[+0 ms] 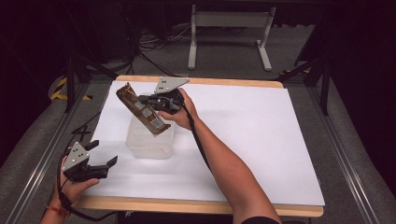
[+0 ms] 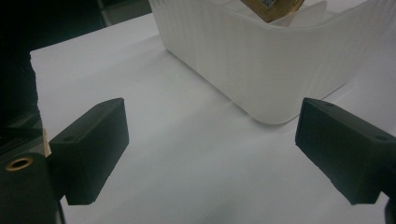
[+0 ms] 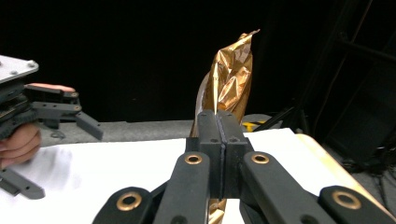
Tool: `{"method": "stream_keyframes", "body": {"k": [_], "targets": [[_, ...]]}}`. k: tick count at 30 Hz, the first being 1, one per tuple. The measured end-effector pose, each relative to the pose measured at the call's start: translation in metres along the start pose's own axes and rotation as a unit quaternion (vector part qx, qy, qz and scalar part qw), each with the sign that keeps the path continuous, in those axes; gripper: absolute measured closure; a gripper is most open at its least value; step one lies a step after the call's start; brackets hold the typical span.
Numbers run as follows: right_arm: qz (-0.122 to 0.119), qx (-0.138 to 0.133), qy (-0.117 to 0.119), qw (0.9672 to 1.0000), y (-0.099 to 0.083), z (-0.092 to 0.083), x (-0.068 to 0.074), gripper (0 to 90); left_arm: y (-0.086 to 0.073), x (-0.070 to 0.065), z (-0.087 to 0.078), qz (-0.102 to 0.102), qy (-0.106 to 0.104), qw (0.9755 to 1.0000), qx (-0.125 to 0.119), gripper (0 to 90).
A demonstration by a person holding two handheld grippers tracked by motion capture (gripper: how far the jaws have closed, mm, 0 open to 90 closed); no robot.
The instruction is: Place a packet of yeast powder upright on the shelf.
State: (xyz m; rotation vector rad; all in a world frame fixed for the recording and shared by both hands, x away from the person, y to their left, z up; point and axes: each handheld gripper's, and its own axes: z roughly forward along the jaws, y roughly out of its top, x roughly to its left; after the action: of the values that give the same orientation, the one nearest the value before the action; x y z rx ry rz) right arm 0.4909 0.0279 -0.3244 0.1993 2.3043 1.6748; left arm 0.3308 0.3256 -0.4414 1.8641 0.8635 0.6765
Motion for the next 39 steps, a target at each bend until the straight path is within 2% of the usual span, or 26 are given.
{"method": "stream_keyframes", "body": {"k": [2,7,9,11,15,18,25,30,32,37,39], "targets": [[-0.002,0.001,-0.002,1.0000,-0.002,0.000,0.000,90.0,0.000,0.000,0.000,-0.001,-0.001,1.0000,0.000,10.7],[0.000,0.013,0.024,0.9996,-0.012,-0.003,0.002,90.0,0.000,0.000,0.000,0.001,0.001,1.0000,0.001,10.7],[-0.010,0.022,0.019,0.9995,-0.014,-0.004,0.004,90.0,0.000,0.000,0.001,0.000,0.002,1.0000,0.003,10.7],[-0.010,0.028,0.029,0.9991,-0.017,-0.005,0.004,90.0,0.000,0.000,0.001,0.003,0.000,1.0000,0.004,10.7],[-0.031,0.059,0.047,0.9967,-0.019,-0.005,0.008,90.0,0.000,0.000,0.001,0.004,-0.001,1.0000,0.005,10.6],[-0.047,0.065,0.040,0.9960,-0.015,0.001,0.012,90.0,0.001,0.000,0.001,0.004,-0.001,1.0000,0.004,10.7],[-0.047,0.035,0.027,0.9979,-0.004,0.015,0.014,90.0,0.000,0.000,0.001,0.002,-0.004,1.0000,0.003,10.6],[-0.051,0.026,0.030,0.9979,-0.003,0.021,0.016,90.0,-0.001,0.001,0.000,0.000,-0.004,1.0000,0.003,10.7],[-0.039,0.022,0.033,0.9985,-0.006,0.020,0.014,90.0,-0.002,0.001,0.000,0.000,-0.003,1.0000,0.004,10.6],[-0.034,0.034,0.050,0.9976,-0.015,0.011,0.013,90.0,-0.001,0.000,0.001,0.002,-0.004,1.0000,0.006,10.7],[-0.039,0.043,0.050,0.9970,-0.018,0.006,0.014,90.0,0.000,-0.001,0.001,0.004,-0.003,1.0000,0.007,10.7]]}}
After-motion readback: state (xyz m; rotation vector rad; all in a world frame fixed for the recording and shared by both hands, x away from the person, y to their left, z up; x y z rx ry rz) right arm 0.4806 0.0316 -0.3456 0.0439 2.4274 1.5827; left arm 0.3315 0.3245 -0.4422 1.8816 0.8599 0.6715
